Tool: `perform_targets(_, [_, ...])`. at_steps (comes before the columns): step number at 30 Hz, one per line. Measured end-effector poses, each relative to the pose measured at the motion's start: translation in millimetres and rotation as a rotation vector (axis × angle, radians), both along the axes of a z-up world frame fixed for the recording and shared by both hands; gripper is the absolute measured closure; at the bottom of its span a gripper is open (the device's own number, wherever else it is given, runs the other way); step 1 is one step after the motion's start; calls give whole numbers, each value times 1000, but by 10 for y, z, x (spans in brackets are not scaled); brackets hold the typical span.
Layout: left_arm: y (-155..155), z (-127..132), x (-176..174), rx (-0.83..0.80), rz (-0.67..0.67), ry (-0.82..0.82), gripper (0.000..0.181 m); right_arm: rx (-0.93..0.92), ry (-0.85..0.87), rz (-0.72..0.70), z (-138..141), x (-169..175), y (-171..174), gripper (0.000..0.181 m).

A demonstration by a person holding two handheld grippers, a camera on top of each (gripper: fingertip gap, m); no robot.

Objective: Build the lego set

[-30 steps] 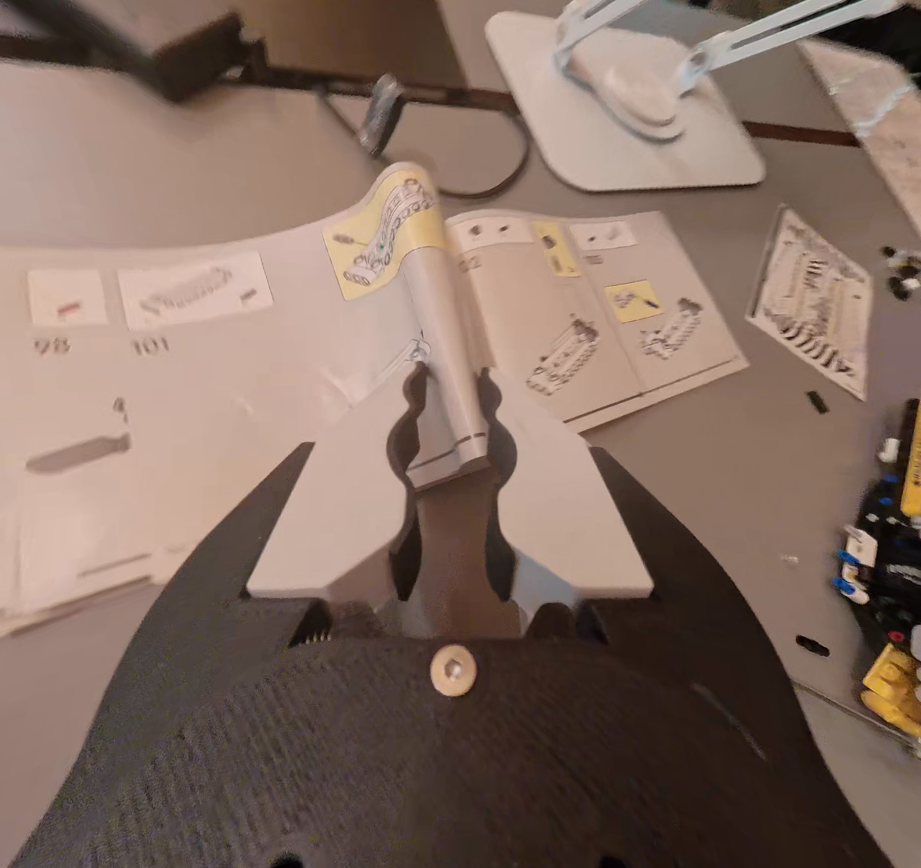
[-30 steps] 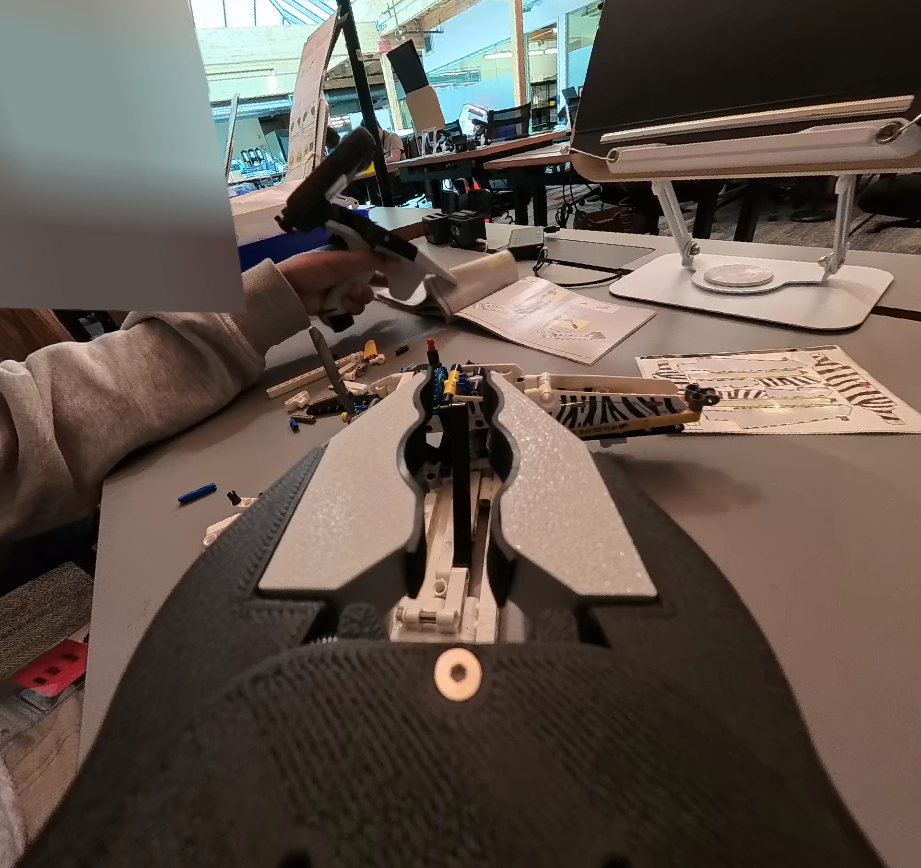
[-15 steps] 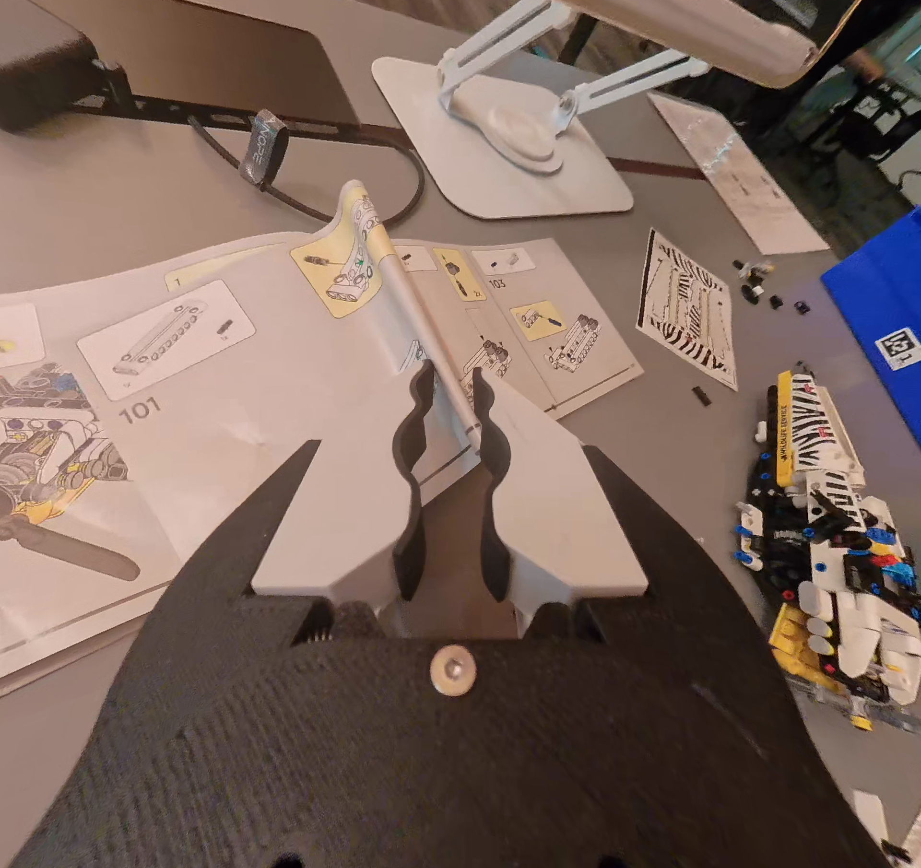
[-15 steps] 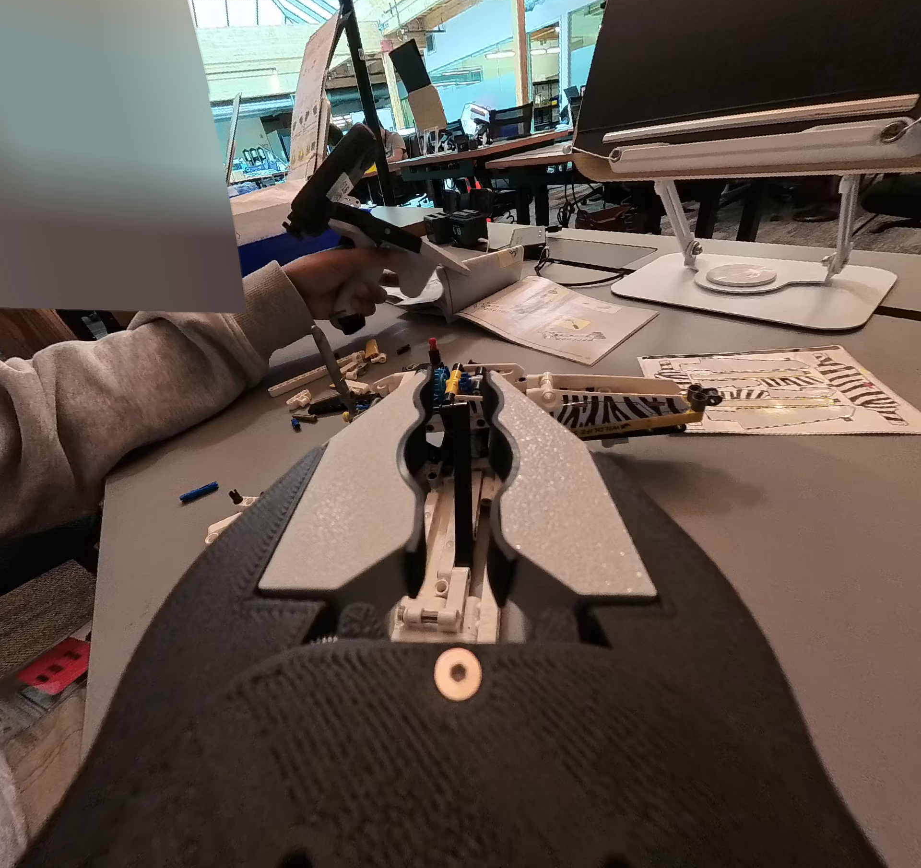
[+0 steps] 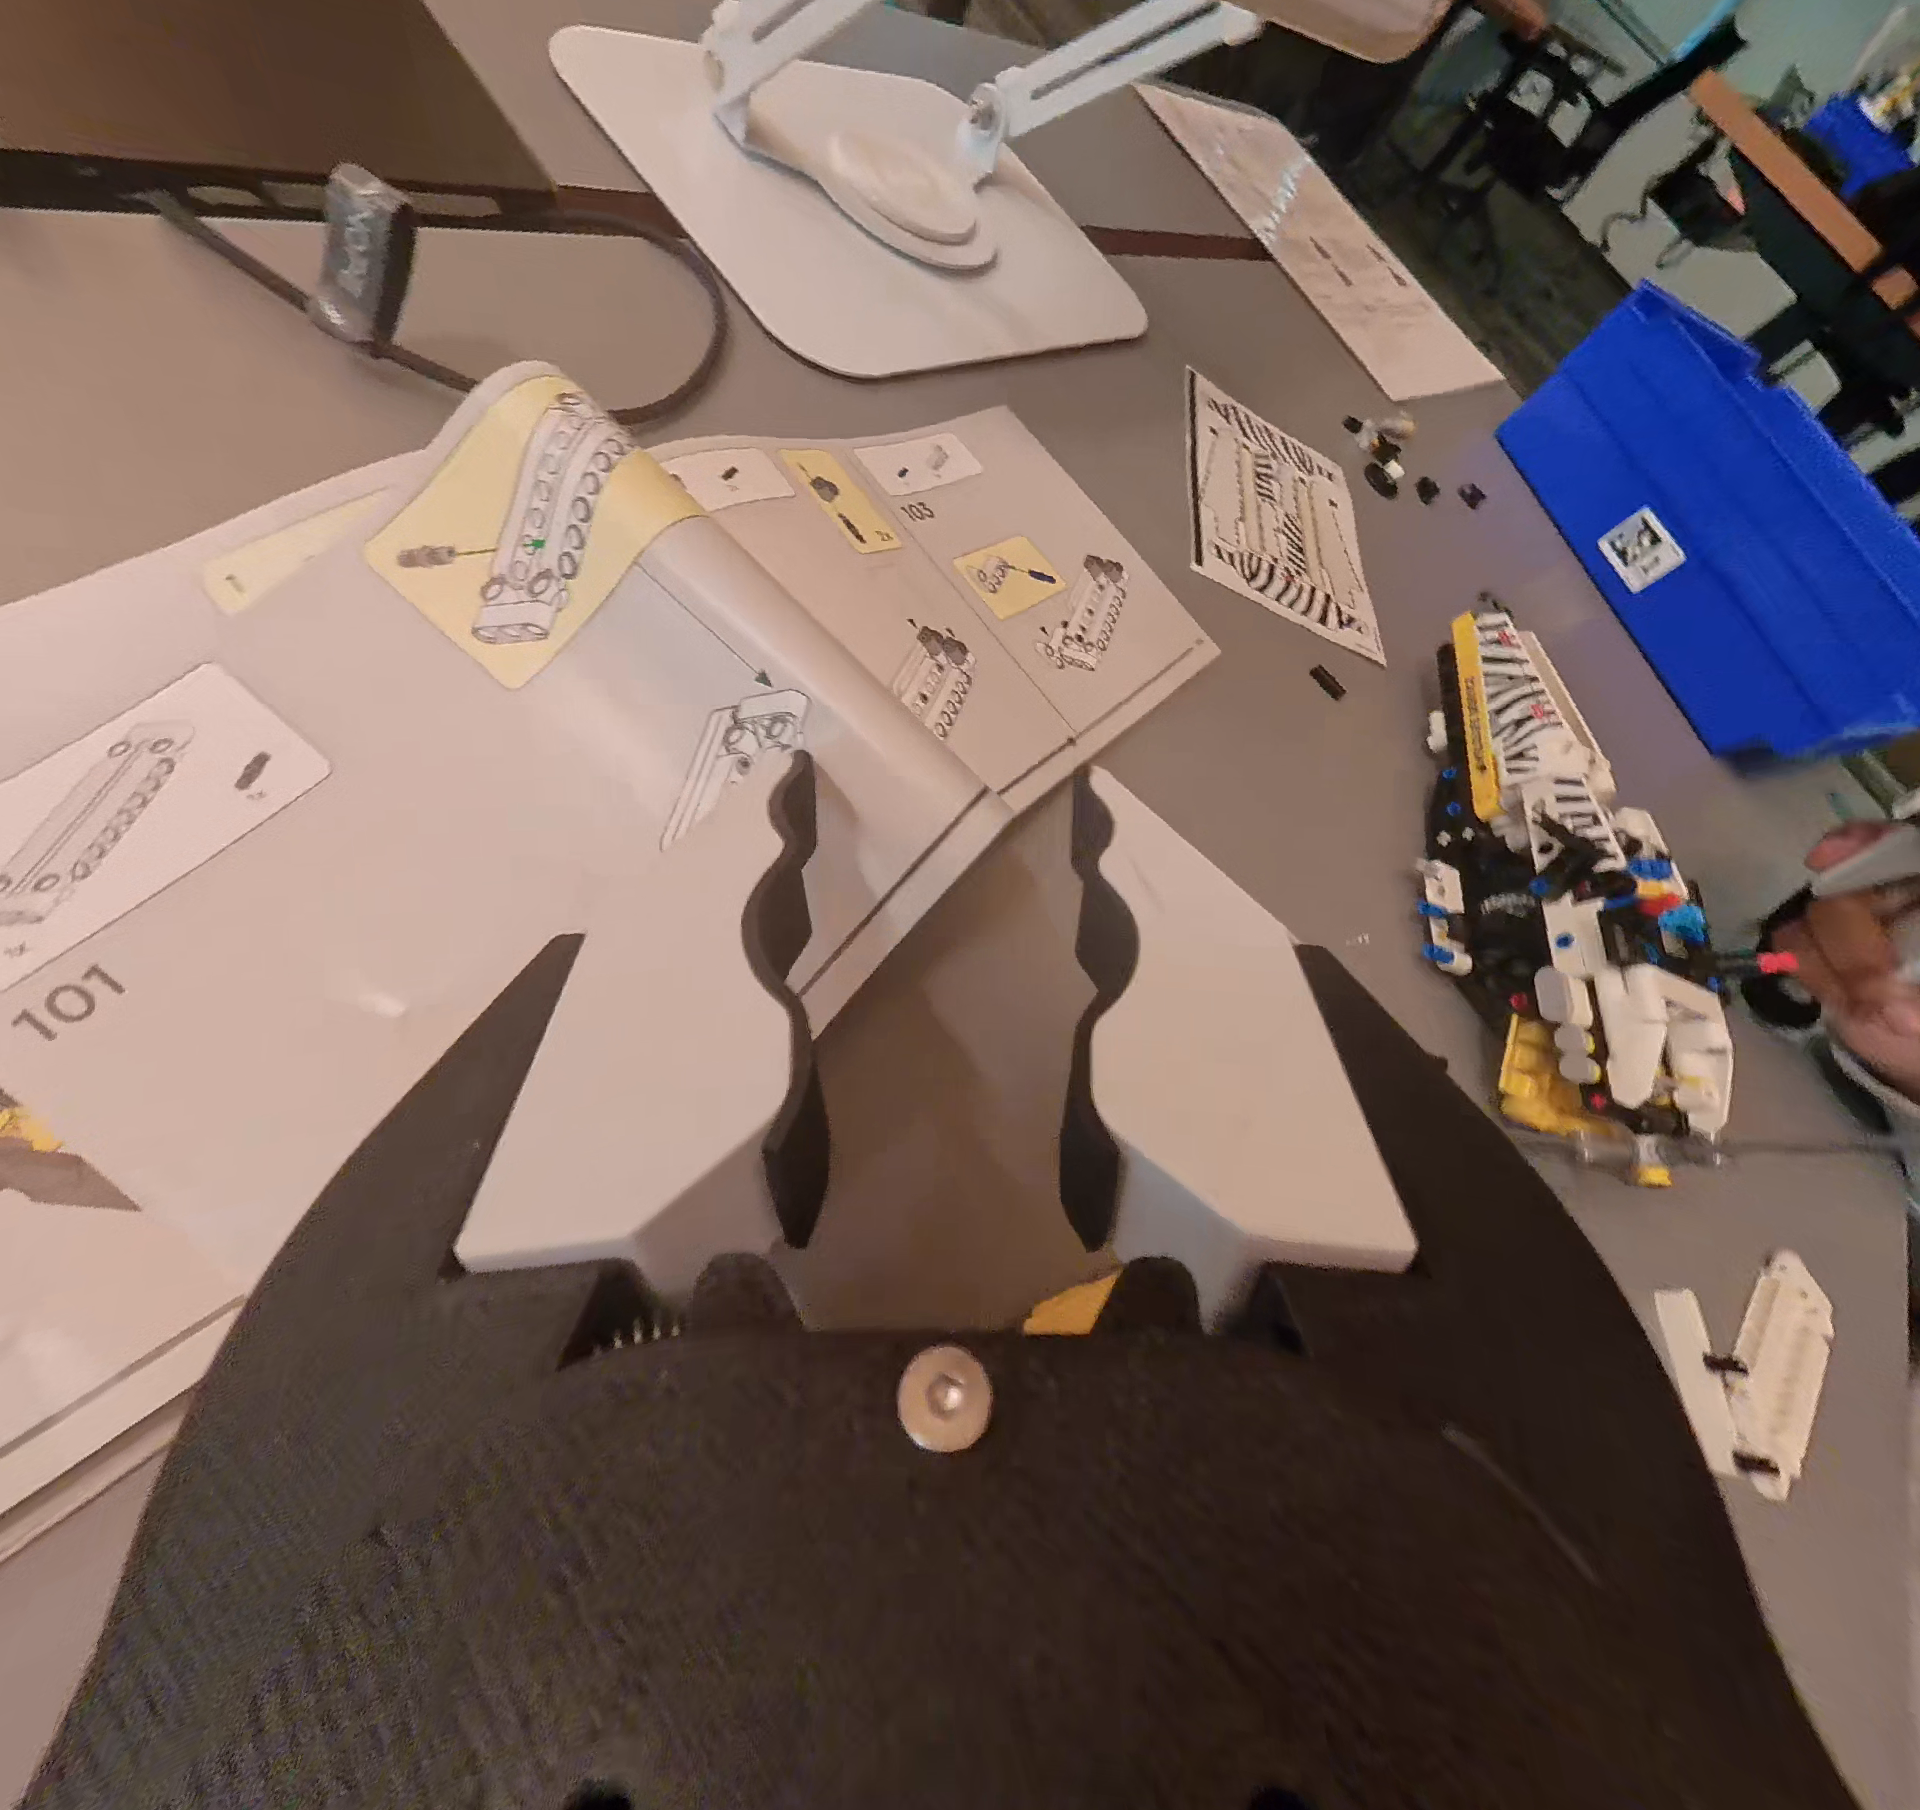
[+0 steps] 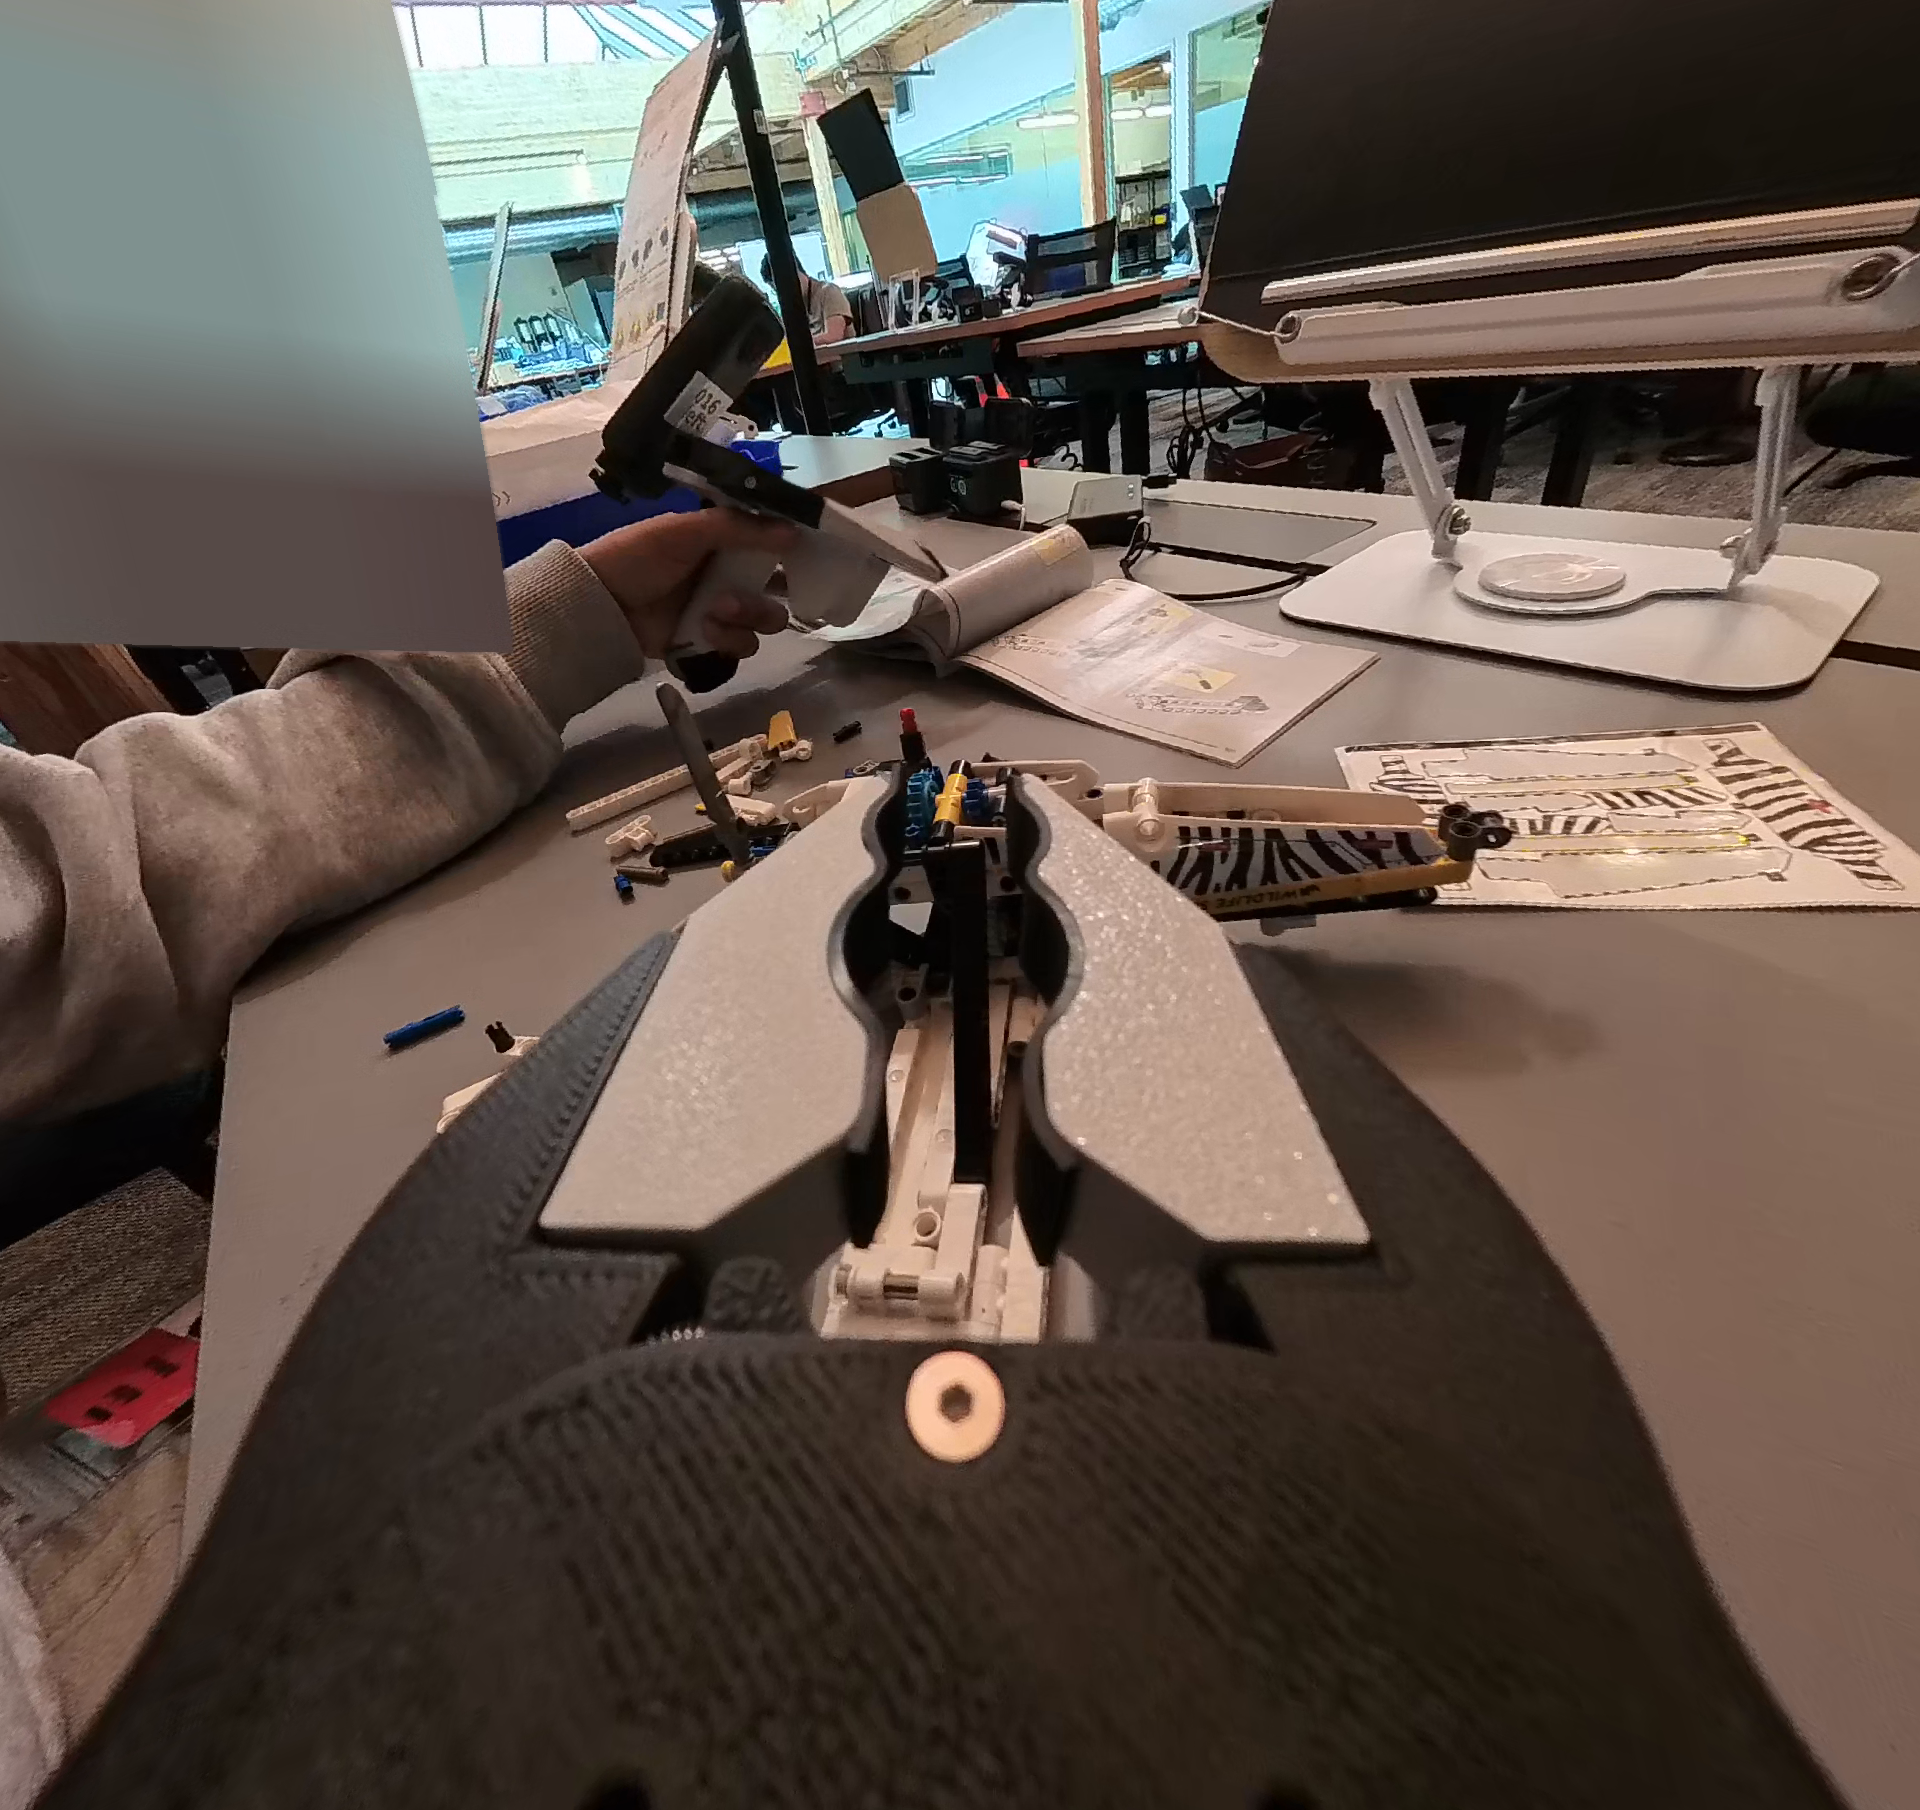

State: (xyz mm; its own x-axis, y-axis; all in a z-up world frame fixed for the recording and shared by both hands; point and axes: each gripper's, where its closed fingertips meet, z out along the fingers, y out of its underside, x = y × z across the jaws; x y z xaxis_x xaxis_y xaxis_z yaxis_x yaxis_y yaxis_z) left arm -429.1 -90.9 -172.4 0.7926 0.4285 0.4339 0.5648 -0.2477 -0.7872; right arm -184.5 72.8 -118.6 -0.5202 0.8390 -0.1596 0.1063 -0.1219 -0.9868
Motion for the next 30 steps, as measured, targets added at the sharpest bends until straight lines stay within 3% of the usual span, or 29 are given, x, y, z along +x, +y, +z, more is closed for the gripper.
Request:
perform_targets(5, [-4, -20, 14, -78, -19, 125, 124, -2, 1, 2, 1, 1, -3, 165])
perform_targets(12, [-85, -166, -99, -307, 19, 355, 134, -3, 0, 2, 1, -1, -5, 165])
perform_targets(23, [-114, -170, -157, -385, 30, 478, 140, -6, 0, 2, 1, -5, -7, 165])
perform_targets(30, [-79, -57, -380, -471, 199, 699, 147, -8, -1, 3, 2, -9, -10, 165])
